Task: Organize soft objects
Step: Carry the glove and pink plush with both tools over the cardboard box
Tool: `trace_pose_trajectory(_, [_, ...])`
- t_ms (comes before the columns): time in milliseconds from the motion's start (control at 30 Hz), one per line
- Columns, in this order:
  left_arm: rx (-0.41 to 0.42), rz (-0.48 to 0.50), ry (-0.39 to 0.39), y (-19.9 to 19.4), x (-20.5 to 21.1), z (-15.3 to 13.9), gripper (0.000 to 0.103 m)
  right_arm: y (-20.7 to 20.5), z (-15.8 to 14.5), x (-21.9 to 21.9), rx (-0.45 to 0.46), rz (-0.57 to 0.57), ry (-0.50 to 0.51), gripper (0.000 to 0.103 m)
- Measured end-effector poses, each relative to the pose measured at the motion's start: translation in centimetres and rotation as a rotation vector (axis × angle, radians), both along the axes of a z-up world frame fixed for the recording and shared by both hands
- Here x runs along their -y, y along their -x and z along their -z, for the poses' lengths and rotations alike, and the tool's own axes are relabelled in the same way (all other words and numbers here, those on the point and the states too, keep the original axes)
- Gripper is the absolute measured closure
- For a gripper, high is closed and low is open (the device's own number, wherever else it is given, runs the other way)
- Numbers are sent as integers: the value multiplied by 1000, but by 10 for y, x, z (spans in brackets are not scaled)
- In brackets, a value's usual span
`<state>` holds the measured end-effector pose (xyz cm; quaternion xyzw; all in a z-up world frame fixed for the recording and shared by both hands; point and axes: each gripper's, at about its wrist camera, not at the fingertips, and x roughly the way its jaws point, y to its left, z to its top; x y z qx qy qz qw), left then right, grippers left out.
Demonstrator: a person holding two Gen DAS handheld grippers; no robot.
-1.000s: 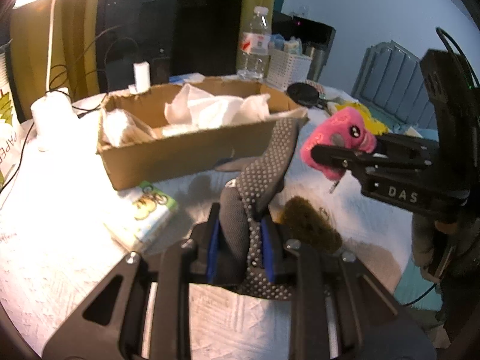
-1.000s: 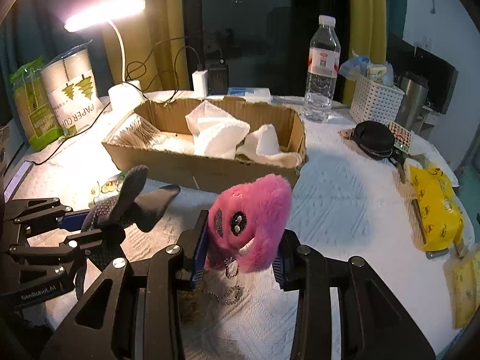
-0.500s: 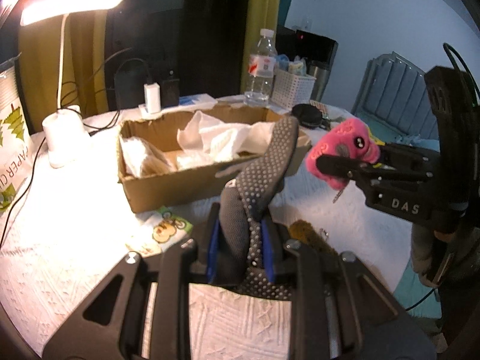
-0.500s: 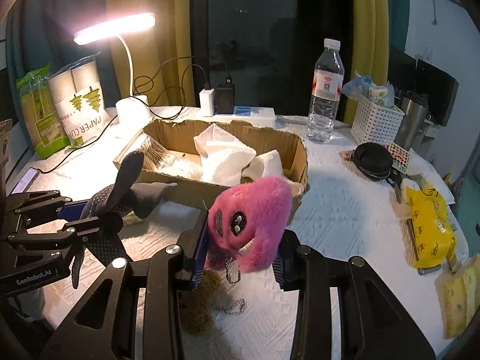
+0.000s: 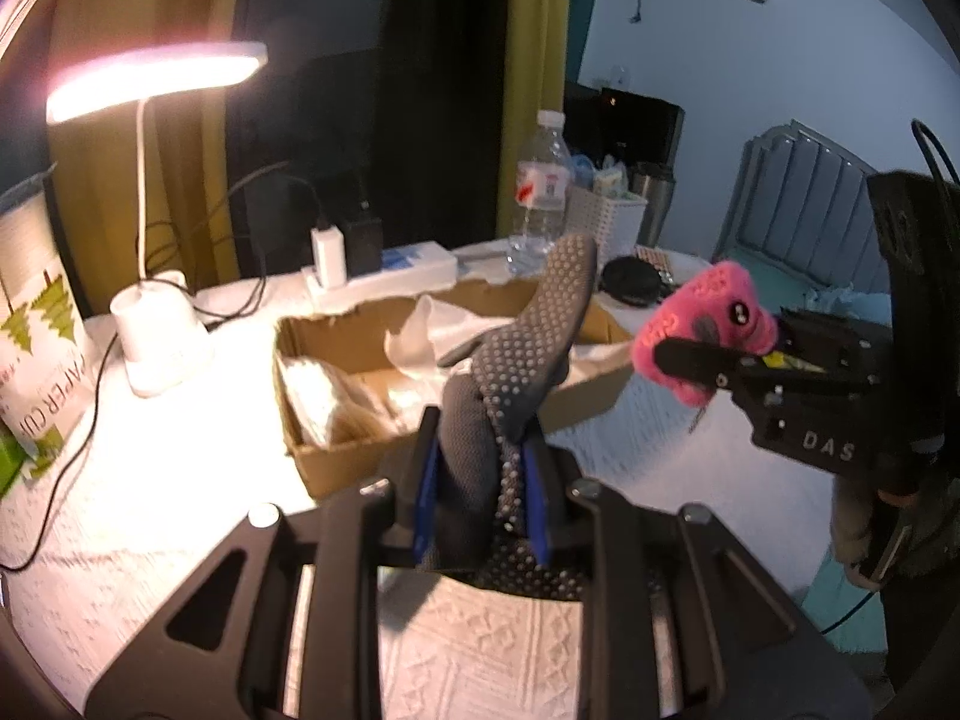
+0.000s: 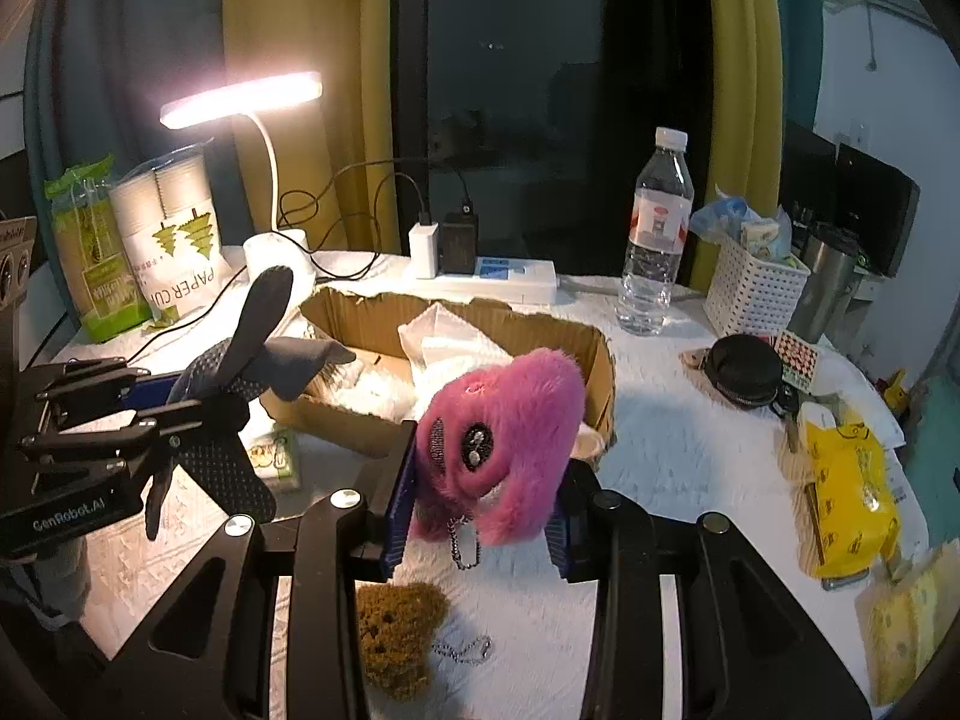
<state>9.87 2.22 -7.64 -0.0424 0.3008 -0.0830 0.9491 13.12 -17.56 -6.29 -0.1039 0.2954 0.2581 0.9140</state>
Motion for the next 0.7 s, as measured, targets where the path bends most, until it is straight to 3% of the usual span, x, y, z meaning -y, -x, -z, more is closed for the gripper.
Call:
trace_pose_trajectory(300, [31,-29,-17,-17,-11,-14,78,-15,-9,-1,24,-10,-23,65])
trace_pose_trajectory(700, [-17,-88,-20,-66,-23,-1,78,-46,-5,-14,25,-63,-50,65])
